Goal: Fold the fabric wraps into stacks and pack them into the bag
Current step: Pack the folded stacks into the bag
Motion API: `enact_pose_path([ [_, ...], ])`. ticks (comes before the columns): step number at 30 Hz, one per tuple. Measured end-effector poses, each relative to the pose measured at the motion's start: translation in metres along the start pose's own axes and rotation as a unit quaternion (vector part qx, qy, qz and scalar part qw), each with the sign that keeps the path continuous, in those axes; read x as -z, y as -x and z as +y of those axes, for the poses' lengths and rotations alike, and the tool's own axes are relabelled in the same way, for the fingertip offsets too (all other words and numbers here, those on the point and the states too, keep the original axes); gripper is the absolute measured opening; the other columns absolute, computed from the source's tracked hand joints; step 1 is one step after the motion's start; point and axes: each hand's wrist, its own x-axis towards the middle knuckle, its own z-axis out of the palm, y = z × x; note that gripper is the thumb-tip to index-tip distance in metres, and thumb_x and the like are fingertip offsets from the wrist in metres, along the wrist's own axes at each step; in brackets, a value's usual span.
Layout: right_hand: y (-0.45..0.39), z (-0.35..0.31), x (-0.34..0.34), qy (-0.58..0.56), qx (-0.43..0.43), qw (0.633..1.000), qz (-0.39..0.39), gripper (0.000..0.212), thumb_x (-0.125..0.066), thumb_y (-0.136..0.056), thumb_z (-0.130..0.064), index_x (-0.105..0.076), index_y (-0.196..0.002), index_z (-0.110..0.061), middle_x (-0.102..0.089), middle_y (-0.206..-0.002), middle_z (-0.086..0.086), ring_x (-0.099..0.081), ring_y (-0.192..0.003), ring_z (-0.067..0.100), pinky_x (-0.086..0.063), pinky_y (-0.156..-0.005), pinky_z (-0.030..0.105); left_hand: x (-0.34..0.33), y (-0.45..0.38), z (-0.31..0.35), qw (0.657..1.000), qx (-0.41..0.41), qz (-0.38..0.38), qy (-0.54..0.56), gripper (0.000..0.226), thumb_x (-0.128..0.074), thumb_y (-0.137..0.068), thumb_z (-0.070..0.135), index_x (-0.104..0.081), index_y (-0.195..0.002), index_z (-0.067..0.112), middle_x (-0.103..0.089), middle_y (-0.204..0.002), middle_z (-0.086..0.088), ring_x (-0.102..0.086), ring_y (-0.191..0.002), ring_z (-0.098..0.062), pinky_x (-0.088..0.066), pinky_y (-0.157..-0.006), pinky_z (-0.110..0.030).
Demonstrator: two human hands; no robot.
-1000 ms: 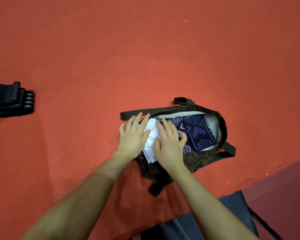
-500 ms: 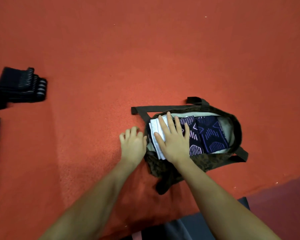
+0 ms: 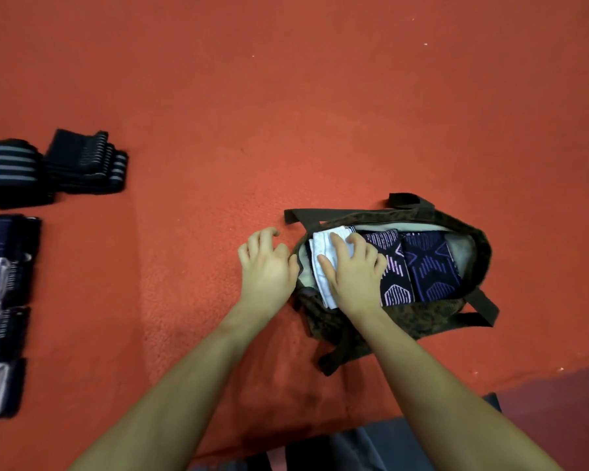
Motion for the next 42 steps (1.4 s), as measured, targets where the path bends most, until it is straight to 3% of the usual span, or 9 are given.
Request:
enact_pose_path([
  [3,-0.003,0.004,0.010,-0.059,0.006,0.998,-0.017,0.040,-0.037,-0.089,-0.042,-0.064,-0.111,-0.023,-0.059,-0.105,0.003,-0.055,-0.089,0.025,-0.023,-0.079,0.038,0.004,0.000,0.006,0.996,-0.085,-0.002,0.014,0.032,-0.045,-0.079,0.032,-0.064,-0.094,0.011,-0.061,-0.113,-0.010,-0.046,-0.109,-0.025,-0.029,-0.087,-0.038],
  [7,0.007,0.019,0.023,-0.111,0.039,0.992,-0.039,0.041,-0.034,-0.090,-0.038,-0.062,-0.115,-0.022,-0.059,-0.122,-0.006,-0.051,-0.111,0.016,-0.018,-0.088,0.036,-0.004,0.015,0.005,0.963,-0.260,-0.056,-0.036,0.036,-0.045,-0.082,0.044,-0.066,-0.079,0.015,-0.063,-0.101,-0.002,-0.049,-0.107,-0.023,-0.027,-0.084,-0.039],
  [13,0.034,0.027,0.027,-0.139,0.075,0.981,-0.113,0.049,-0.021,-0.093,-0.046,-0.056,-0.125,-0.032,-0.035,-0.150,-0.012,-0.022,-0.135,0.009,-0.010,-0.097,0.034,-0.009,0.037,-0.007,0.961,-0.263,-0.081,0.002,0.031,-0.043,-0.082,0.040,-0.067,-0.077,0.022,-0.059,-0.094,0.002,-0.041,-0.101,-0.021,-0.042,-0.079,-0.049],
  [17,0.030,0.030,0.034,-0.090,0.063,0.972,-0.209,0.049,-0.016,-0.098,-0.050,-0.029,-0.145,-0.042,-0.008,-0.157,-0.020,-0.002,-0.145,0.011,0.004,-0.108,0.041,-0.002,0.047,-0.010,0.955,-0.286,-0.065,0.047,0.015,-0.041,-0.090,0.037,-0.054,-0.094,0.029,-0.049,-0.106,0.009,-0.042,-0.106,-0.020,-0.025,-0.084,-0.039],
  [22,0.026,0.029,0.042,-0.051,0.061,0.953,-0.294,0.052,-0.013,-0.101,-0.049,-0.001,-0.150,-0.041,0.014,-0.157,-0.017,0.014,-0.145,0.015,0.014,-0.112,0.047,0.014,0.050,-0.007,0.952,-0.293,-0.034,0.077,0.014,-0.041,-0.094,0.035,-0.052,-0.098,0.027,-0.043,-0.113,0.006,-0.042,-0.106,-0.021,-0.022,-0.085,-0.036],
  [25,0.024,0.024,0.049,-0.068,0.046,0.957,-0.278,0.050,-0.016,-0.102,-0.047,-0.015,-0.151,-0.037,0.003,-0.159,-0.015,0.007,-0.146,0.016,0.013,-0.112,0.047,0.021,0.051,-0.006,0.958,-0.274,-0.041,0.073,0.015,-0.042,-0.094,0.034,-0.054,-0.096,0.025,-0.049,-0.108,0.006,-0.044,-0.102,-0.020,-0.024,-0.085,-0.035],
  [29,0.022,0.004,0.068,-0.104,0.050,0.981,-0.157,0.042,-0.033,-0.099,-0.037,-0.044,-0.138,-0.025,-0.030,-0.152,-0.006,-0.019,-0.139,0.018,-0.004,-0.105,0.037,0.035,0.050,-0.006,0.971,-0.227,-0.057,0.041,0.028,-0.042,-0.091,0.034,-0.062,-0.105,0.020,-0.059,-0.106,-0.001,-0.046,-0.101,-0.020,-0.028,-0.082,-0.035],
  [35,0.007,-0.060,0.076,-0.129,0.108,0.977,-0.127,0.041,-0.040,-0.095,-0.030,-0.051,-0.134,-0.023,-0.045,-0.142,-0.007,-0.036,-0.128,0.021,-0.015,-0.098,0.034,0.078,0.039,-0.049,0.992,-0.100,-0.075,0.002,0.043,-0.038,-0.088,0.036,-0.065,-0.114,0.014,-0.063,-0.110,-0.006,-0.059,-0.100,-0.028,-0.042,-0.085,-0.039],
  [42,-0.005,-0.195,0.068,-0.129,0.171,0.968,-0.133,0.038,-0.048,-0.096,-0.024,-0.052,-0.133,-0.020,-0.050,-0.136,-0.004,-0.041,-0.122,0.023,-0.022,-0.094,0.034,0.145,0.039,-0.172,0.998,-0.031,-0.053,-0.033,0.044,-0.039,-0.085,0.034,-0.066,-0.112,0.012,-0.064,-0.107,-0.006,-0.061,-0.096,-0.028,-0.047,-0.079,-0.040],
])
